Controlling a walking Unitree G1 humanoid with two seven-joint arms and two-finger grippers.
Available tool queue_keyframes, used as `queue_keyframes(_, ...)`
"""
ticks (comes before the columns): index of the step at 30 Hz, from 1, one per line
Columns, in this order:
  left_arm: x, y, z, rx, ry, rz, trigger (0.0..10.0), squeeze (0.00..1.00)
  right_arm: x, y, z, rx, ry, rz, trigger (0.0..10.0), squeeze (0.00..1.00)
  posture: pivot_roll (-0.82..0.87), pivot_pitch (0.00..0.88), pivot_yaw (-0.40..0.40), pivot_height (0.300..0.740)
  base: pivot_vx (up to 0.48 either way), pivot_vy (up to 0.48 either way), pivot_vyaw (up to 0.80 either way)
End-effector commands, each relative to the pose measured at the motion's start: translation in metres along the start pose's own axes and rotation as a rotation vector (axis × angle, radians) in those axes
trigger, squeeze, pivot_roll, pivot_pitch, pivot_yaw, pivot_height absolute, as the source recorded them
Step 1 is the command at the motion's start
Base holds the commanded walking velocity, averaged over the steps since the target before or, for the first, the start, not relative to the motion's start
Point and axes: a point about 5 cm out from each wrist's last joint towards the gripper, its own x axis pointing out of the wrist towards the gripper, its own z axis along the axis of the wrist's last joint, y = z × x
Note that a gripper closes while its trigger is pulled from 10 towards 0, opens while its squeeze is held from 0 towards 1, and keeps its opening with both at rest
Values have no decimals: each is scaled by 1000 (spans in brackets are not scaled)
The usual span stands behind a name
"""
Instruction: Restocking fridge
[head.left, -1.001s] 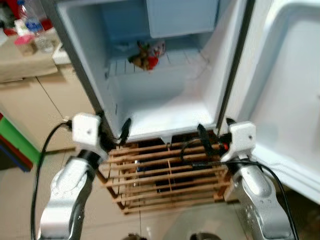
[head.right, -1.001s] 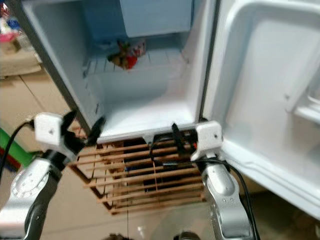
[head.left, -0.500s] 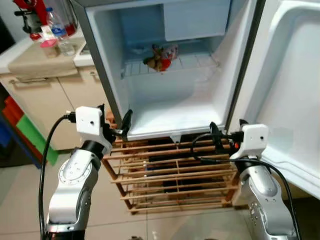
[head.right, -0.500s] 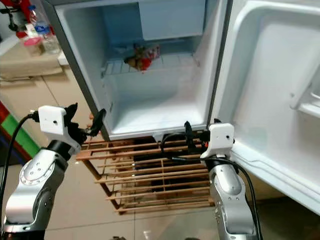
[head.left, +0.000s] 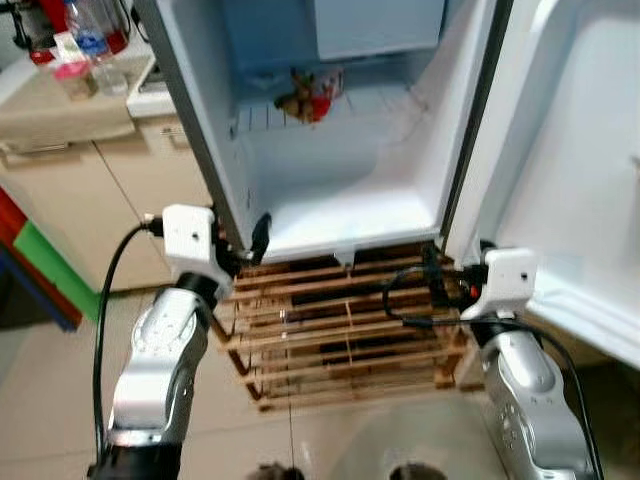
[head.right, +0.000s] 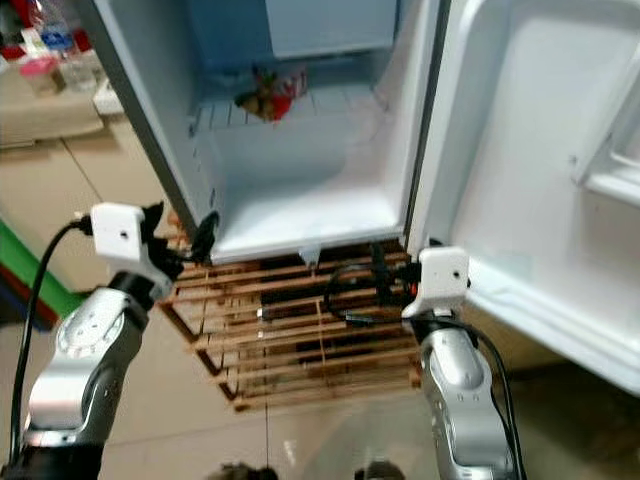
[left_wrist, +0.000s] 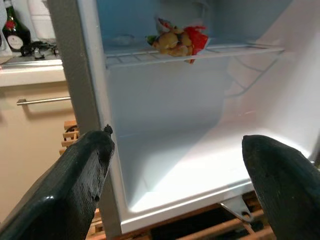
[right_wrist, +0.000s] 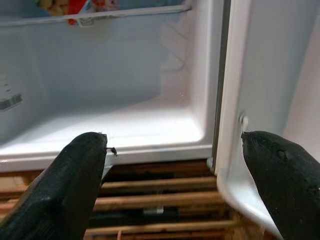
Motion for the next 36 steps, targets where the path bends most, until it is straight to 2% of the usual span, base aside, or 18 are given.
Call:
queue_keyframes(1, 1, 1, 0, 7, -1, 9, 10000, 0, 1, 1, 1, 0, -6, 11, 10000, 0, -154, 0, 113, 740, -319, 0, 0)
queue_keyframes(13, 6, 1, 1, 11, -9, 13, 10000, 0, 1, 3, -1, -2, 4, 19, 10000, 0, -152, 0, 112, 740, -288, 0, 0)
queue_keyframes(16, 6, 0, 4, 20, -29, -23, 10000, 0, -3, -2, -8, -17, 30, -7, 10000, 0, -152, 0, 113, 740, 0, 0, 0)
queue_keyframes(36, 10, -5, 3, 10, -35, -78, 10000, 0, -14, -12, -18, -38, 67, -36, 10000, 0, -176, 0, 132, 740, 0, -450, 0)
